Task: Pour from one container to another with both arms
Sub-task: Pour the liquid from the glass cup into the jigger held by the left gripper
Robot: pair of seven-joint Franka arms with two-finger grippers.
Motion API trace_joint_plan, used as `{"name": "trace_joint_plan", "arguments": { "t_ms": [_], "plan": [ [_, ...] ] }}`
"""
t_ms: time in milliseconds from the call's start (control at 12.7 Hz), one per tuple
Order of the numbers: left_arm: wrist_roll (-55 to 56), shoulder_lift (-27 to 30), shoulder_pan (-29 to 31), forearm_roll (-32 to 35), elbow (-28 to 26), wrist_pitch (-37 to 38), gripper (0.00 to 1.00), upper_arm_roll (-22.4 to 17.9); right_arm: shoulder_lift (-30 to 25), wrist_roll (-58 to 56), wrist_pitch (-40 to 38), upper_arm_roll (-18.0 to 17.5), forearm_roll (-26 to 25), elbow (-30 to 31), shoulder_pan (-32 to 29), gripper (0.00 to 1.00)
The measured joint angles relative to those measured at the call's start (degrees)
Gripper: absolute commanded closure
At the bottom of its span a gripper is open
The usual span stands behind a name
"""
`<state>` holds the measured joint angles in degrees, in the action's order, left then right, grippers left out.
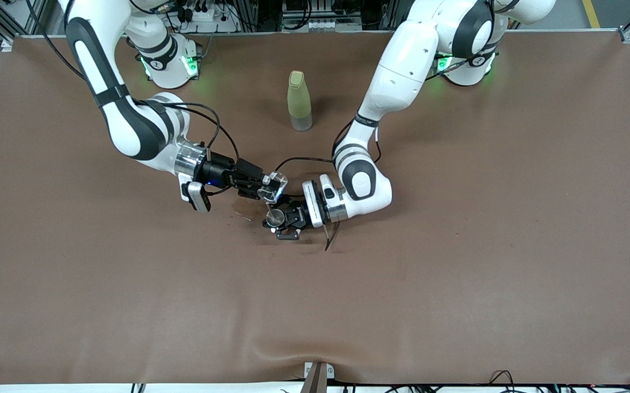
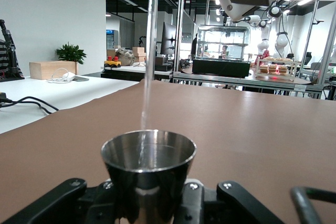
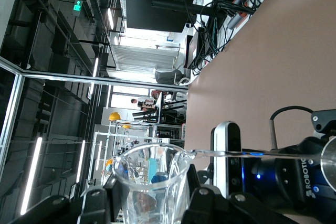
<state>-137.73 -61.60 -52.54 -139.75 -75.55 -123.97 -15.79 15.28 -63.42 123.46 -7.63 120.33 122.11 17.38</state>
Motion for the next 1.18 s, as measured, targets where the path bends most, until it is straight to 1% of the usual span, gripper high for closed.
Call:
{"name": "trace_joint_plan", "arguments": {
  "t_ms": [394, 1183],
  "plan": [
    [0.0, 0.0, 0.0, 0.0, 0.0, 0.0, 1.0, 0.0, 0.0, 3.1, 0.0, 0.0, 0.0, 0.0, 0.3, 0.88],
    [0.0, 0.0, 0.0, 0.0, 0.0, -0.2, 1.0, 0.0, 0.0, 4.9, 0.0, 0.1, 0.0, 0.0, 0.3, 0.88]
  ]
}}
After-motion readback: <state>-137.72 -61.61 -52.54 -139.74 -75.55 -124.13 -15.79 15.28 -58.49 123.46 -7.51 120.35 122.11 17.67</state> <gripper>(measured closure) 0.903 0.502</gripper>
